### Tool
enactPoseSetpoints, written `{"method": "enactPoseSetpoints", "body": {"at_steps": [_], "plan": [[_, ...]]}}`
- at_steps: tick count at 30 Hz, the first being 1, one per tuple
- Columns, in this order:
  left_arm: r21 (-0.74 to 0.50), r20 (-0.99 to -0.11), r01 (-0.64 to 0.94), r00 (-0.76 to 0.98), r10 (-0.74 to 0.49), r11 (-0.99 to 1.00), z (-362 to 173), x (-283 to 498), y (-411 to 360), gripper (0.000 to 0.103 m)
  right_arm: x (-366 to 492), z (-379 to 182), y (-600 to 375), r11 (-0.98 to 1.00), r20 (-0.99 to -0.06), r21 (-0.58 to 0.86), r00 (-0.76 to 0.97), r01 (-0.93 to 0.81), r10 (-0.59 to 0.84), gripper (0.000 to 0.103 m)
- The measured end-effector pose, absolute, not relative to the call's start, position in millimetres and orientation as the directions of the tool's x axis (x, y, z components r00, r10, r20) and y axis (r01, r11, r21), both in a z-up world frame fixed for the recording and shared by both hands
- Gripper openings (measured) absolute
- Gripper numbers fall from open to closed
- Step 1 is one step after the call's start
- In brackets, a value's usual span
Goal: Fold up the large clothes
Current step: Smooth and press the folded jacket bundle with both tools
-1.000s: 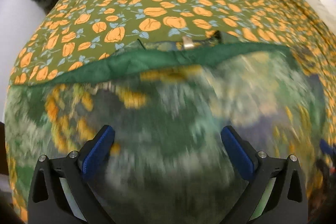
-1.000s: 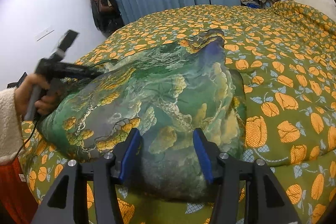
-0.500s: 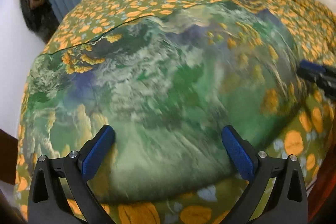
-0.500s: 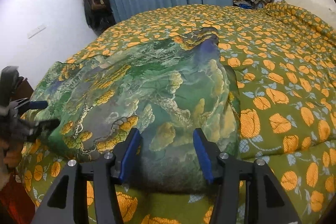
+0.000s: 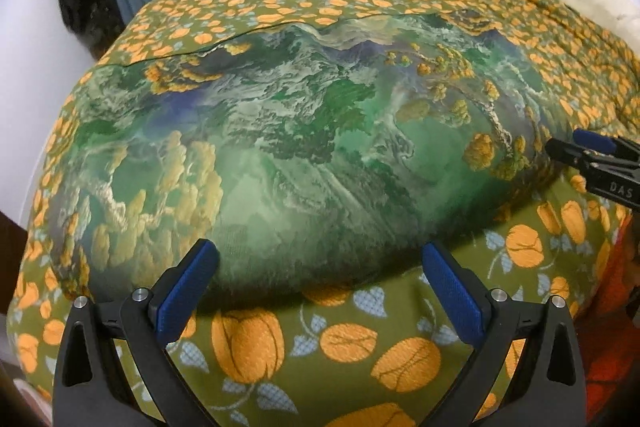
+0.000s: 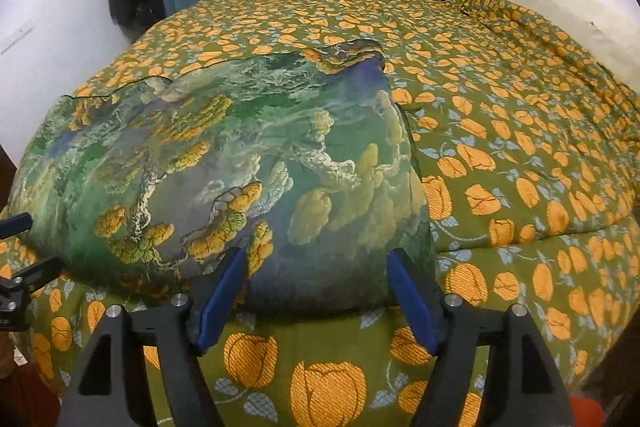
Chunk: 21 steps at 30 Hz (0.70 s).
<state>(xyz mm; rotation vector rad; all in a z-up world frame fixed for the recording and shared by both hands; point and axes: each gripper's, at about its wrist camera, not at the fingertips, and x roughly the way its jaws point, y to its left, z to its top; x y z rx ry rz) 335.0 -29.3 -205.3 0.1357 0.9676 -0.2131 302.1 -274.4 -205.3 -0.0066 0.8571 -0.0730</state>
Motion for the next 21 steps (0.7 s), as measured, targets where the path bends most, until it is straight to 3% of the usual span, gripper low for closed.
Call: {"method": "enactPoseSetpoints", "body": {"at_steps": [10, 17, 21], "plan": [[0.019, -0.822, 0.199, 0.56, -0.098, 0.98, -206.8, 328.1, -23.1, 0.102, 298.7, -204.8, -270.3, 0.994, -0.751, -0.078, 0.65, 0.08, -0.112, 0.074], [0.062, -0.841, 0.123, 0.54, -0.015, 0.99, -244.2, 316.7, -16.0, 0.102, 289.9, -206.6, -293.9, 0.993, -0.759, -0.029, 0.644, 0.113, -0.095, 0.074], [0.029, -0.861, 0.127, 0.508, -0.04, 0.992, -264.6, 311.6, -12.8, 0.102, 284.7, -209.8, -319.0, 0.984, -0.768, 0.009, 0.632, 0.177, -0.107, 0.074]]}}
